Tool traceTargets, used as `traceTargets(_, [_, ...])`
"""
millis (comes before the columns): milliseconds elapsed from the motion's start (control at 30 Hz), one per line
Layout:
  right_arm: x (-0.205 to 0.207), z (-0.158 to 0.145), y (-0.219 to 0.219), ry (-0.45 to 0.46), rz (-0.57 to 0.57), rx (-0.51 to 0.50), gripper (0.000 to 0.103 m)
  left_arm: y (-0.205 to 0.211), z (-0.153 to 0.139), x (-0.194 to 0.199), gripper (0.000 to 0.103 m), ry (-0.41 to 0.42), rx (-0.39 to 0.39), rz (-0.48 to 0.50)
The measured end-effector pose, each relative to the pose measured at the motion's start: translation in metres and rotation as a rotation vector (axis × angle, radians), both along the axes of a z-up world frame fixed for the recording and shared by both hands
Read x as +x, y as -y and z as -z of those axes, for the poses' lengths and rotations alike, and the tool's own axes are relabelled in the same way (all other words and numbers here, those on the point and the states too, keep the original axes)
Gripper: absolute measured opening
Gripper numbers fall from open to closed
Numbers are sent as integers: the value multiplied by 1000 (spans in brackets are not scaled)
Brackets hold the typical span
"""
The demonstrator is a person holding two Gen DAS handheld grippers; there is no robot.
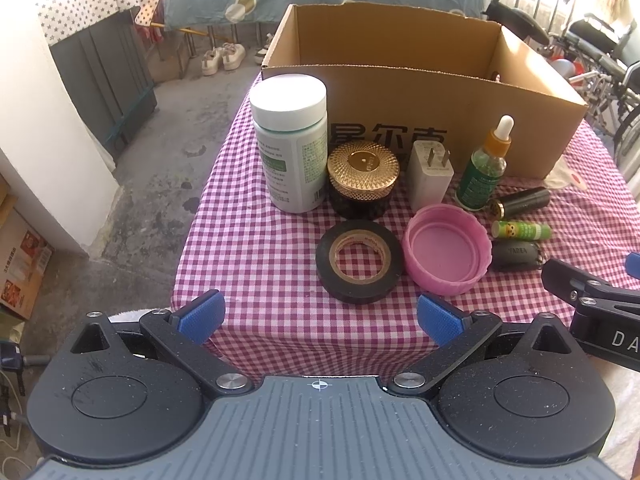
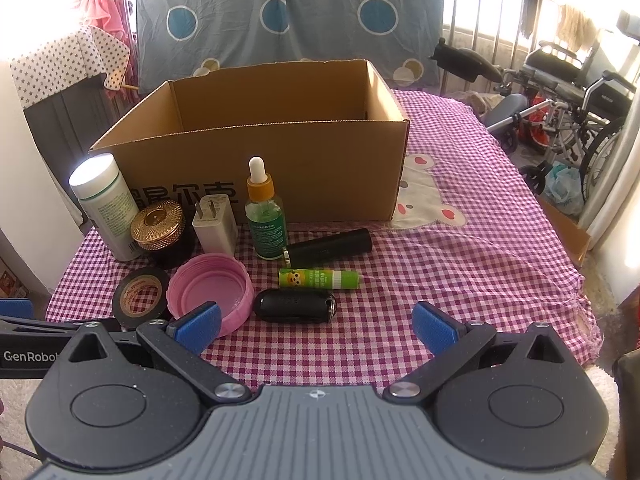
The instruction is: Organize rigid objects
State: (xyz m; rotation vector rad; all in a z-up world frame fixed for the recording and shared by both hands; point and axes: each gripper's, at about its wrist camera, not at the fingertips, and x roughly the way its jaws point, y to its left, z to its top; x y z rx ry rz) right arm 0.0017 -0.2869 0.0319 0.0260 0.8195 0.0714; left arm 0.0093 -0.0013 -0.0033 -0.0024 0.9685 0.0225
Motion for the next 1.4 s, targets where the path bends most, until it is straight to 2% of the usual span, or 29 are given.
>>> traceTargets(1400, [-5, 2, -1, -3, 1, 22, 103, -3, -2, -7, 103, -4, 7, 3])
